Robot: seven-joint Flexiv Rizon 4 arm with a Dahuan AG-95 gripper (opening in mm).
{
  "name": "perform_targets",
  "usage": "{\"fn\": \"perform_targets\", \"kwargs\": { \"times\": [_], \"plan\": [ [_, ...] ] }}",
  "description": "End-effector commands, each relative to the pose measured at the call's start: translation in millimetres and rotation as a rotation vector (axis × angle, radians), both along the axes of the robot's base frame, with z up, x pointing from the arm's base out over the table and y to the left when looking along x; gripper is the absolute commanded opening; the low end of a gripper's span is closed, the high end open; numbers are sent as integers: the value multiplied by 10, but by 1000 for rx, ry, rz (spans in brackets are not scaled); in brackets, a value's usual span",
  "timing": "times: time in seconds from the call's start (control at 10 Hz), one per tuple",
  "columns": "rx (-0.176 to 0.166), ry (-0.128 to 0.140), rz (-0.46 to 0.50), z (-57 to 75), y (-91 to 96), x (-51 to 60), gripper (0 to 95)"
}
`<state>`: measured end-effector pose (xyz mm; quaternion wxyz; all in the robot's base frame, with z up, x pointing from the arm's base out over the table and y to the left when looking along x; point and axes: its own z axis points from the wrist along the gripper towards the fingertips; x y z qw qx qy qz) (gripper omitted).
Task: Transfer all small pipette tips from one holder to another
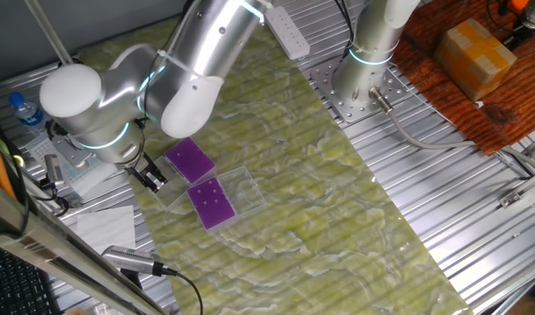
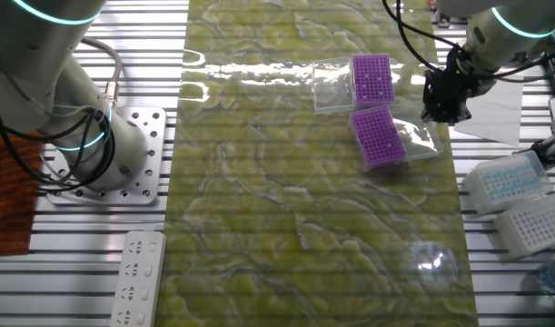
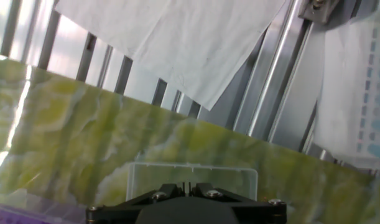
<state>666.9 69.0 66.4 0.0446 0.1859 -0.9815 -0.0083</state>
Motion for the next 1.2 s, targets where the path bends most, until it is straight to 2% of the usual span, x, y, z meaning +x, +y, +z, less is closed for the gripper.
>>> {"fn": "perform_targets", "kwargs": {
  "times": [0.1,0.2,0.3,0.5,0.8,1.0,1.2],
  "plan": [
    [-2,-27,41,80,52,-41,0],
    [4,-33,72,109,83,-52,0],
    [14,-37,156,163,149,-75,0],
    [19,-39,204,213,210,-99,0],
    [36,-58,470,254,324,-129,0],
    [36,-70,564,254,373,-135,0],
    [36,-73,585,259,385,-140,0]
  ]
}}
